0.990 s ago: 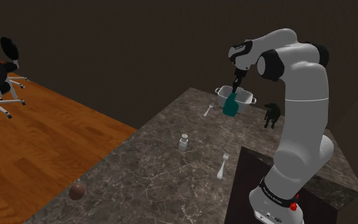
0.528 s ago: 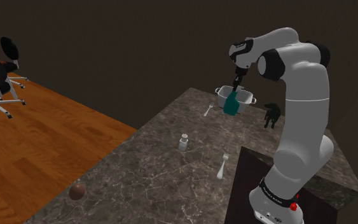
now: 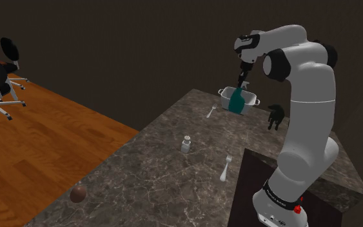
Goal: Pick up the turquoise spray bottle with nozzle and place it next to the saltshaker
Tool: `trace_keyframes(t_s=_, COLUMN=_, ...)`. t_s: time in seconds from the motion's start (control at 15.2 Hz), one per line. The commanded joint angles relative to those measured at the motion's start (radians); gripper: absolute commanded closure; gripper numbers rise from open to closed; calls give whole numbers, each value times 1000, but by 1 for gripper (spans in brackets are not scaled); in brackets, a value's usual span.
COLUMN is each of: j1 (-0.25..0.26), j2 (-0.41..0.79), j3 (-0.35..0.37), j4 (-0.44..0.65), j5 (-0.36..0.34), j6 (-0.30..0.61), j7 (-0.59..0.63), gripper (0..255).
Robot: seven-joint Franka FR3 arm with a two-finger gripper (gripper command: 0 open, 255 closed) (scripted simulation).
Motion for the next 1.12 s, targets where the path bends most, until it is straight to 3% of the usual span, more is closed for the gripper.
trace_keyframes(t_s=0.0, j1=-4, j2=-1, j3=-2, j4=26, j5=-2, j6=-27, j7=2, gripper=255)
trace_keyframes(t_s=1.06, j1=-58, j2=27, j3=-4, j4=290, j5=9, j6=-259, j7=14, gripper=255)
